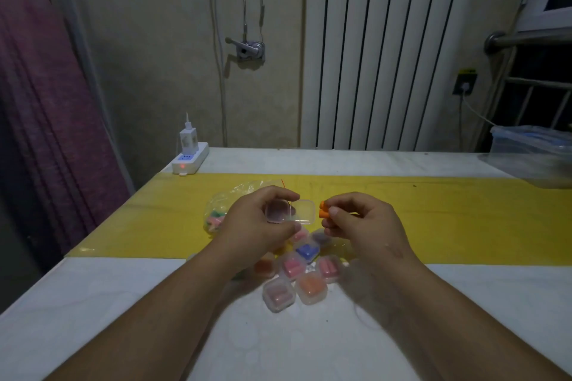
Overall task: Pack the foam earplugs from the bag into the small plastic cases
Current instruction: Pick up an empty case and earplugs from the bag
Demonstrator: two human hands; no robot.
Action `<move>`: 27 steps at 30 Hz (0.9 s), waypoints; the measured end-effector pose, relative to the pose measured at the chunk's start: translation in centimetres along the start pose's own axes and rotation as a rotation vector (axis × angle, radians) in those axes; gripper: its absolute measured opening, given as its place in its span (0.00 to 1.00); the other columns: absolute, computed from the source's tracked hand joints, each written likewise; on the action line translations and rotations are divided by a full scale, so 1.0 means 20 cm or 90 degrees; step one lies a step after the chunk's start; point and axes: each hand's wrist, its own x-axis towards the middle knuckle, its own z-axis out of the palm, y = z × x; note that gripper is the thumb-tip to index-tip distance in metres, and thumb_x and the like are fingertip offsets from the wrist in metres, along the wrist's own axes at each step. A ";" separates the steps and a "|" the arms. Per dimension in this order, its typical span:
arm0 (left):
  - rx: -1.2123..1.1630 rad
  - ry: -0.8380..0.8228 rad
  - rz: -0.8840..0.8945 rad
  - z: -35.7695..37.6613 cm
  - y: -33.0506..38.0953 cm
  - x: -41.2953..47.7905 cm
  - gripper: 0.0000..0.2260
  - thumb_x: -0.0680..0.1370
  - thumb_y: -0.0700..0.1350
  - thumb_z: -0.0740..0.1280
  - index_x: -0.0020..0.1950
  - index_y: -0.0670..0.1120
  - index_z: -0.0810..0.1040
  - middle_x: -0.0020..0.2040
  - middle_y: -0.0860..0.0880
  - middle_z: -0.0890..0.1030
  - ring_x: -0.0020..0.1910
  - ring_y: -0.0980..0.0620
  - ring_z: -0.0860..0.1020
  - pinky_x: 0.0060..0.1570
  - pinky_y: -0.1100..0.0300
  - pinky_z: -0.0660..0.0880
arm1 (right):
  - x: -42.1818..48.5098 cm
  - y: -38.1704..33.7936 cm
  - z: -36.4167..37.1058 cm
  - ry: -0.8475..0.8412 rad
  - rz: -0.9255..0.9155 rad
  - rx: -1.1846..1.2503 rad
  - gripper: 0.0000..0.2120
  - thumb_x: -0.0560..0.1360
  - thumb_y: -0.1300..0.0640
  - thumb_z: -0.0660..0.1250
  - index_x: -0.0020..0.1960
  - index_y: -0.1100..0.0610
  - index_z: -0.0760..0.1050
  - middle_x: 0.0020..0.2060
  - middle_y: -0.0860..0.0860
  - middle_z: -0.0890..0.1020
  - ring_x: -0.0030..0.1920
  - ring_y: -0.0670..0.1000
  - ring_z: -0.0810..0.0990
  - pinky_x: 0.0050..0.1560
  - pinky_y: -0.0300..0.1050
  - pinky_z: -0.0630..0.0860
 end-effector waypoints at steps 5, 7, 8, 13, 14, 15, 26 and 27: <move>0.045 -0.008 0.026 0.01 -0.03 0.01 0.17 0.69 0.43 0.77 0.53 0.59 0.79 0.47 0.60 0.82 0.47 0.68 0.77 0.46 0.70 0.76 | -0.02 -0.02 0.00 0.012 -0.085 -0.044 0.12 0.76 0.69 0.67 0.41 0.53 0.81 0.35 0.47 0.85 0.37 0.46 0.83 0.36 0.37 0.80; 0.050 -0.008 0.031 0.02 -0.03 0.00 0.17 0.69 0.43 0.77 0.54 0.59 0.79 0.47 0.60 0.82 0.47 0.67 0.77 0.47 0.70 0.76 | -0.03 -0.03 0.00 0.012 -0.124 -0.069 0.11 0.76 0.67 0.68 0.43 0.53 0.80 0.35 0.45 0.84 0.36 0.41 0.82 0.34 0.32 0.76; 0.052 -0.006 0.034 0.02 -0.03 0.00 0.17 0.69 0.44 0.77 0.53 0.59 0.79 0.47 0.60 0.82 0.47 0.67 0.77 0.47 0.70 0.76 | -0.03 -0.03 0.00 0.009 -0.135 -0.071 0.10 0.75 0.67 0.69 0.43 0.52 0.79 0.37 0.46 0.84 0.37 0.40 0.82 0.34 0.31 0.75; 0.051 0.001 0.040 0.03 -0.03 0.01 0.16 0.68 0.44 0.77 0.52 0.58 0.79 0.46 0.58 0.82 0.47 0.67 0.77 0.45 0.70 0.75 | -0.04 -0.02 0.03 -0.007 -0.153 -0.165 0.11 0.73 0.64 0.72 0.40 0.49 0.80 0.37 0.47 0.83 0.34 0.40 0.79 0.32 0.28 0.71; 0.048 0.002 0.042 0.03 -0.03 0.01 0.16 0.68 0.44 0.78 0.52 0.57 0.80 0.46 0.58 0.82 0.46 0.66 0.77 0.45 0.70 0.75 | -0.04 -0.01 0.04 -0.008 -0.151 -0.179 0.10 0.73 0.63 0.72 0.40 0.49 0.80 0.36 0.45 0.82 0.32 0.39 0.77 0.31 0.27 0.70; 0.043 0.004 0.044 0.03 -0.03 0.01 0.16 0.68 0.43 0.78 0.52 0.57 0.80 0.46 0.57 0.83 0.46 0.66 0.78 0.45 0.70 0.75 | -0.04 -0.01 0.04 -0.008 -0.148 -0.181 0.09 0.73 0.63 0.72 0.40 0.49 0.80 0.35 0.44 0.81 0.32 0.38 0.76 0.31 0.27 0.69; -0.022 -0.008 0.015 0.03 0.00 0.00 0.16 0.69 0.41 0.77 0.52 0.55 0.80 0.46 0.56 0.82 0.45 0.64 0.78 0.43 0.69 0.76 | -0.03 0.01 0.03 0.023 -0.234 -0.337 0.05 0.73 0.55 0.73 0.42 0.45 0.82 0.43 0.40 0.80 0.45 0.39 0.76 0.41 0.31 0.68; -0.027 -0.007 0.012 0.02 0.00 0.00 0.16 0.69 0.41 0.77 0.52 0.55 0.80 0.46 0.56 0.82 0.45 0.64 0.78 0.43 0.69 0.76 | -0.02 0.01 0.03 0.029 -0.235 -0.343 0.03 0.73 0.54 0.73 0.43 0.46 0.83 0.43 0.40 0.79 0.47 0.39 0.76 0.41 0.32 0.68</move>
